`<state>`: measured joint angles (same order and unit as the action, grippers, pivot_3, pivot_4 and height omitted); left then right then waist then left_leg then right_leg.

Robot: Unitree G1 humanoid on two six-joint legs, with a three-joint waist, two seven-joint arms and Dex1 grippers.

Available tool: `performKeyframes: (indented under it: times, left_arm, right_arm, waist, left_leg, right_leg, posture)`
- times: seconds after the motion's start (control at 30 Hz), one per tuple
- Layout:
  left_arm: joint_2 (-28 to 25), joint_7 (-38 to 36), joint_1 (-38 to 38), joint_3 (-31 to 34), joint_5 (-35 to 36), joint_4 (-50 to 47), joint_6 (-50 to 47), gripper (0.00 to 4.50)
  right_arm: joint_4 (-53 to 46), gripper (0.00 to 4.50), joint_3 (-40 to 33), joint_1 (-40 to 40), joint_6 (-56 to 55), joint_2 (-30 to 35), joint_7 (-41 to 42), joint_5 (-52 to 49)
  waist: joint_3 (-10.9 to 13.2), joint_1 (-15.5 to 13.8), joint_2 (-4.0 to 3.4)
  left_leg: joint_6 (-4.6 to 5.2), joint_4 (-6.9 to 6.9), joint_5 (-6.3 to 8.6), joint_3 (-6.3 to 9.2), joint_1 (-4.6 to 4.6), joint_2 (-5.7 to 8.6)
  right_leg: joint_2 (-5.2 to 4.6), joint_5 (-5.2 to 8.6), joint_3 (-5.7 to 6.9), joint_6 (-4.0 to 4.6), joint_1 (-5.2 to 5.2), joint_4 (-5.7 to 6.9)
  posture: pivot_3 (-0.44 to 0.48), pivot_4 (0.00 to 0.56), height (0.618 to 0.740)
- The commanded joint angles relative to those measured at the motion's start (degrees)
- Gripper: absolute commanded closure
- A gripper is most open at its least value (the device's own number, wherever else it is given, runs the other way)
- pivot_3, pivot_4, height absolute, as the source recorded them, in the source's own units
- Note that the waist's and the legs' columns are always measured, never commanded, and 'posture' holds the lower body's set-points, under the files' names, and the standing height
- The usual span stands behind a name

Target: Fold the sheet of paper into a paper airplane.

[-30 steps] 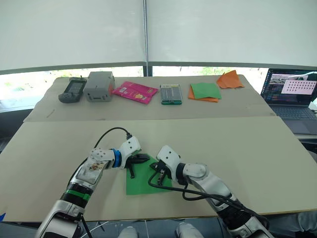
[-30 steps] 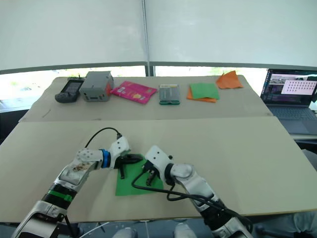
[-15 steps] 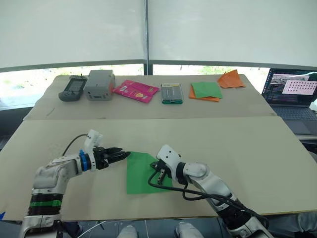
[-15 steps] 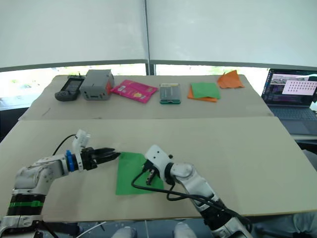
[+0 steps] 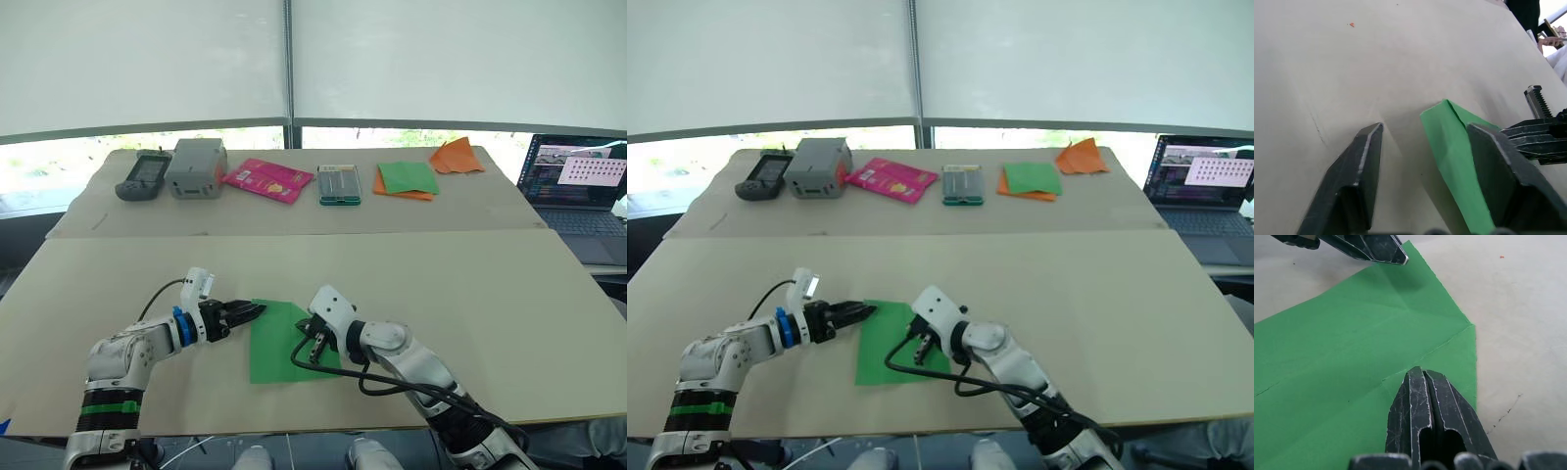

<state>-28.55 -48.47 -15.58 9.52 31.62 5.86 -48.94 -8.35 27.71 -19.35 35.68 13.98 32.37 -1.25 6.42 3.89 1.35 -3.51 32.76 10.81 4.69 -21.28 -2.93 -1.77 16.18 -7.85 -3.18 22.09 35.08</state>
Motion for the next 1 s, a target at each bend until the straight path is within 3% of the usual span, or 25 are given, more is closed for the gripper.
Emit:
performKeyframes:
  times: [0.03,0.17,0.3,0.6,0.83,1.0]
  left_arm:
    - [-0.17,-0.31,-0.16,-1.01,0.28,-1.1,0.59,3.16]
    - [-0.41,-0.08,-0.52,-1.73,0.28,-1.33,0.7,4.48]
    - [-0.59,-0.14,-0.91,-1.81,0.48,-2.17,1.19,4.48]
    - [-6.23,-3.19,5.6,-10.21,-12.68,-13.98,24.72,4.48]
    - [-9.3,-3.88,7.77,-16.91,-24.6,-11.39,42.88,4.48]
    - [-8.19,-3.45,7.22,-20.94,-29.29,-9.34,48.08,4.48]
  right_arm:
    - [2.09,4.5,0.8,1.11,3.14,0.22,-0.28,0.83]
    - [2.3,4.5,0.71,1.0,3.14,0.13,-0.48,0.94]
    - [2.45,4.5,0.69,1.02,3.15,-0.05,-0.68,0.94]
    - [2.51,4.5,0.39,1.01,3.26,-0.1,-0.64,0.79]
    - [2.36,4.5,0.2,1.1,3.71,-0.11,-0.52,0.65]
    - [2.03,4.5,0.03,1.15,4.06,-0.05,-0.55,0.67]
  waist:
    - [0.01,0.04,0.01]
    - [0.01,0.06,0.02]
    - [0.02,0.08,0.02]
    - [0.1,0.06,-0.04]
    - [0.22,-0.13,-0.19]
    - [0.23,-0.51,-0.25]
  left_leg:
    - [0.0,0.0,0.0,0.0,-0.01,0.0]
    - [0.0,0.0,0.0,0.0,-0.01,0.0]
    - [0.0,0.0,0.0,0.0,-0.01,0.0]
    - [-0.07,-0.04,0.04,-0.04,-0.02,-0.01]
    - [-0.29,-0.04,0.18,-0.08,-0.03,-0.01]
    - [-0.29,-0.04,0.17,-0.12,-0.03,0.01]
  right_leg:
    - [0.0,0.0,0.0,0.0,0.0,-0.01]
    - [0.0,0.0,0.0,0.0,0.0,-0.01]
    - [0.0,0.0,0.0,0.0,0.01,-0.01]
    - [-0.02,0.0,-0.08,0.01,0.02,-0.05]
    - [-0.02,0.0,-0.14,0.03,0.07,-0.07]
    - [-0.07,0.0,-0.15,0.03,0.06,-0.09]
  posture:
    - [0.0,0.15,0.74]
    - [0.0,0.15,0.74]
    - [0.0,0.15,0.74]
    - [0.0,0.15,0.74]
    - [0.0,0.15,0.74]
    - [0.0,0.15,0.74]
